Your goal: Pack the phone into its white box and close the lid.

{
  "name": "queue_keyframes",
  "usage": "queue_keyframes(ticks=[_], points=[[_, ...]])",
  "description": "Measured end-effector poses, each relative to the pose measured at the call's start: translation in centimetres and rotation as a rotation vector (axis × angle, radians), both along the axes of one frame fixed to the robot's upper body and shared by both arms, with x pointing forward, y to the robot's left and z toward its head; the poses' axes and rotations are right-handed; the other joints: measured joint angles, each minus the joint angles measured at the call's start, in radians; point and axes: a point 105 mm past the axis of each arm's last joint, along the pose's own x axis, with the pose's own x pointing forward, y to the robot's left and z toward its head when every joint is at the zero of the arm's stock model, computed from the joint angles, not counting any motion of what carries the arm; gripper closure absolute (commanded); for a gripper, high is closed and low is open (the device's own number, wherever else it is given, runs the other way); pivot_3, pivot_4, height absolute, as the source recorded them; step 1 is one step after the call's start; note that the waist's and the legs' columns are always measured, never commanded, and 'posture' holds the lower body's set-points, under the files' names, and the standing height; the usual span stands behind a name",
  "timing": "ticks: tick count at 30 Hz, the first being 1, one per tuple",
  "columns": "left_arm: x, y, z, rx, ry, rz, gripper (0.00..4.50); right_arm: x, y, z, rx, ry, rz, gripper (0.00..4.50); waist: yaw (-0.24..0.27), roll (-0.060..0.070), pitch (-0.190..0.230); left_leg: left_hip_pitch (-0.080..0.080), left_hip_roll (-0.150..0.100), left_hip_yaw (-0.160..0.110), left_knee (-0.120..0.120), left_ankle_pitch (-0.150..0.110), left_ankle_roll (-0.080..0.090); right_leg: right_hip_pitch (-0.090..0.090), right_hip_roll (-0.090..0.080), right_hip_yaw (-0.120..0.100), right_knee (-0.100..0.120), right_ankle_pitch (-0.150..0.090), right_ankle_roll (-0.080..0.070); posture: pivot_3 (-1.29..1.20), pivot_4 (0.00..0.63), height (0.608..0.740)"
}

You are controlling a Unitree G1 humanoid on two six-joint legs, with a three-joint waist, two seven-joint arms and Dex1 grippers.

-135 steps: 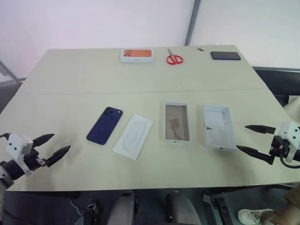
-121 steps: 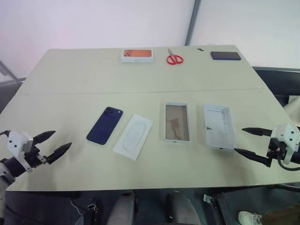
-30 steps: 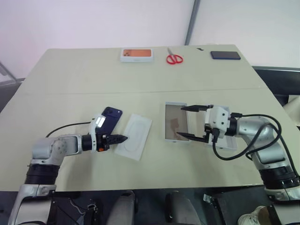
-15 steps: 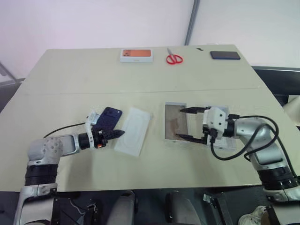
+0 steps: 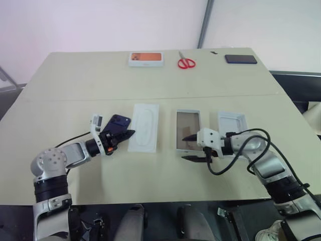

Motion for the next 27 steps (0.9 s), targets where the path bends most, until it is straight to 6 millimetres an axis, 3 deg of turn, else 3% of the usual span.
queue_keyframes(ticks=[3, 6, 14, 18, 21, 27], points=[[0.2, 0.2, 0.3, 0.008, -0.017, 0.025, 4.50, -0.1, 0.1, -0.4, -0.014, 0.010, 0.008, 4.45, 0.000, 0.000, 0.000, 0.000, 0.000, 0.000, 0.000, 0.000, 0.000, 0.000, 0.000, 0.000, 0.000, 0.000, 0.000, 0.00, 0.150, 0.740], [0.5, 0.1, 0.7, -0.008, -0.024, 0.039, 4.50, -0.2, 0.5, -0.3, 0.000, 0.013, 0.027, 4.45, 0.000, 0.000, 0.000, 0.000, 0.000, 0.000, 0.000, 0.000, 0.000, 0.000, 0.000, 0.000, 0.000, 0.000, 0.000, 0.00, 0.150, 0.740], [0.8, -1.4, 1.3, -0.076, -0.018, 0.031, 4.50, -1.8, 4.9, 0.3, 0.119, 0.039, 0.137, 4.45, 0.000, 0.000, 0.000, 0.000, 0.000, -0.001, 0.000, 0.000, 0.000, 0.000, 0.000, 0.000, 0.000, 0.000, 0.000, 0.00, 0.150, 0.740], [0.9, -2.0, 1.9, -0.100, -0.019, 0.025, 4.50, -2.2, 6.0, -0.1, 0.125, 0.046, 0.155, 4.45, 0.000, 0.000, 0.000, 0.000, -0.001, 0.000, 0.000, 0.000, -0.001, 0.000, 0.000, 0.000, 0.000, 0.000, 0.000, 0.00, 0.150, 0.740], [0.9, -2.2, 1.8, -0.101, -0.007, 0.030, 4.50, -2.0, 6.6, -0.4, 0.128, 0.047, 0.135, 3.54, 0.000, 0.000, 0.000, 0.000, -0.001, -0.001, 0.000, 0.001, -0.001, 0.000, 0.000, 0.000, 0.000, 0.000, 0.000, 0.00, 0.150, 0.740], [0.8, -2.6, 1.9, -0.084, -0.008, 0.022, 4.50, -1.4, 6.8, 0.3, 0.150, 0.033, 0.110, 0.43, 0.000, 0.000, 0.000, 0.000, -0.001, -0.001, 0.000, 0.001, -0.001, 0.000, 0.000, 0.000, 0.000, 0.000, 0.000, 0.00, 0.150, 0.740]])
